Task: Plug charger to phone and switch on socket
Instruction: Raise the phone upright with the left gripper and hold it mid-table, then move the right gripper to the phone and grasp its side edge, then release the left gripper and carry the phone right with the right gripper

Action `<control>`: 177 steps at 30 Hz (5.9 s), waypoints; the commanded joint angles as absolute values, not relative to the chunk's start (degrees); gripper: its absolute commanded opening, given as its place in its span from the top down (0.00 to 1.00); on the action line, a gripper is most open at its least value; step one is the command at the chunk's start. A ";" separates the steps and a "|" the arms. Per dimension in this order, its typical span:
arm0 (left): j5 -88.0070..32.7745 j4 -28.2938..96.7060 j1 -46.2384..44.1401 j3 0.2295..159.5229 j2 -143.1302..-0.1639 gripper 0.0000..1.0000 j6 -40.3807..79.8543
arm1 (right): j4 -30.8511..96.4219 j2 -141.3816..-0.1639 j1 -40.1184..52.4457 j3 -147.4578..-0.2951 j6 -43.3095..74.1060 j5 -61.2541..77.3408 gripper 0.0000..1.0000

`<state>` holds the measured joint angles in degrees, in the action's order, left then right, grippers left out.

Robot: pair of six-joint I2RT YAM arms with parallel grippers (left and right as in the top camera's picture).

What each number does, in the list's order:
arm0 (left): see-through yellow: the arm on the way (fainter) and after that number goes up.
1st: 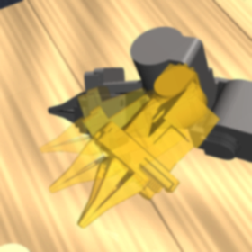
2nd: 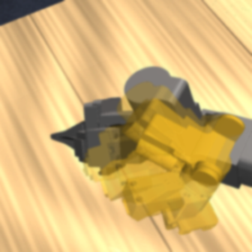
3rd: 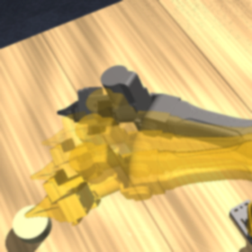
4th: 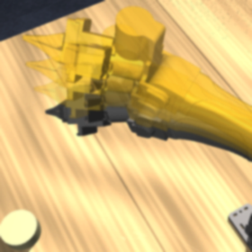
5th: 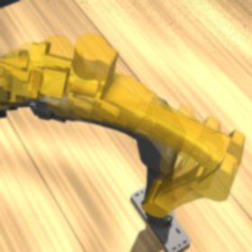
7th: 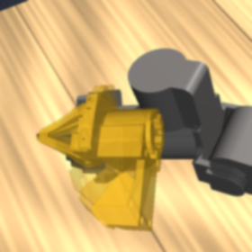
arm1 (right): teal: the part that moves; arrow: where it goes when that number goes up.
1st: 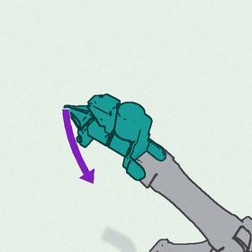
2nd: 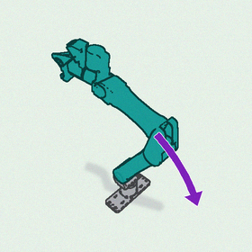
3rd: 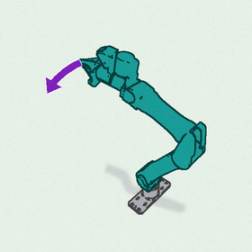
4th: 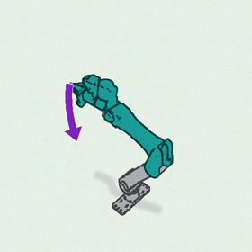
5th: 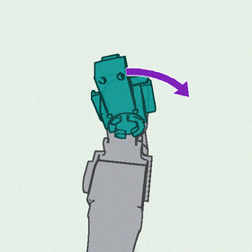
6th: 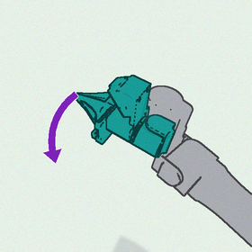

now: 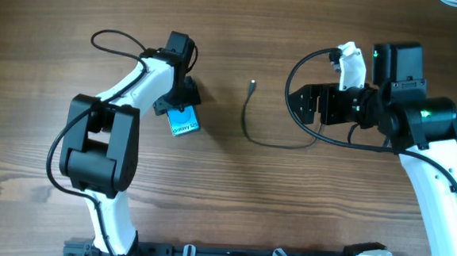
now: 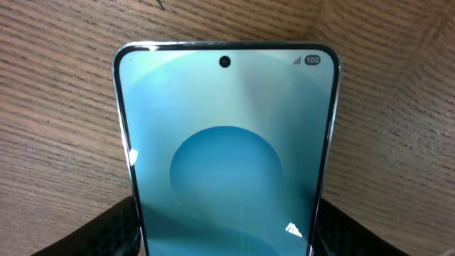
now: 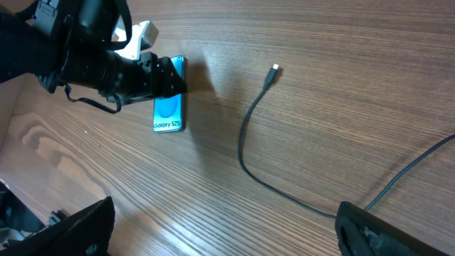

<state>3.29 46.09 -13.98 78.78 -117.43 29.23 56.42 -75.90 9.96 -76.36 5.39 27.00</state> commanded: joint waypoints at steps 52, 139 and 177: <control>-71.61 42.61 0.27 82.21 -112.05 0.42 55.70 | 57.04 -76.42 10.11 -77.23 6.20 27.97 0.00; -48.58 41.30 -6.00 82.21 -112.05 0.45 63.94 | 24.64 -102.83 32.42 -77.23 37.63 16.47 0.35; -49.50 41.34 -6.02 82.21 -112.05 0.11 63.88 | 19.42 -108.42 34.44 -77.23 40.51 16.80 0.96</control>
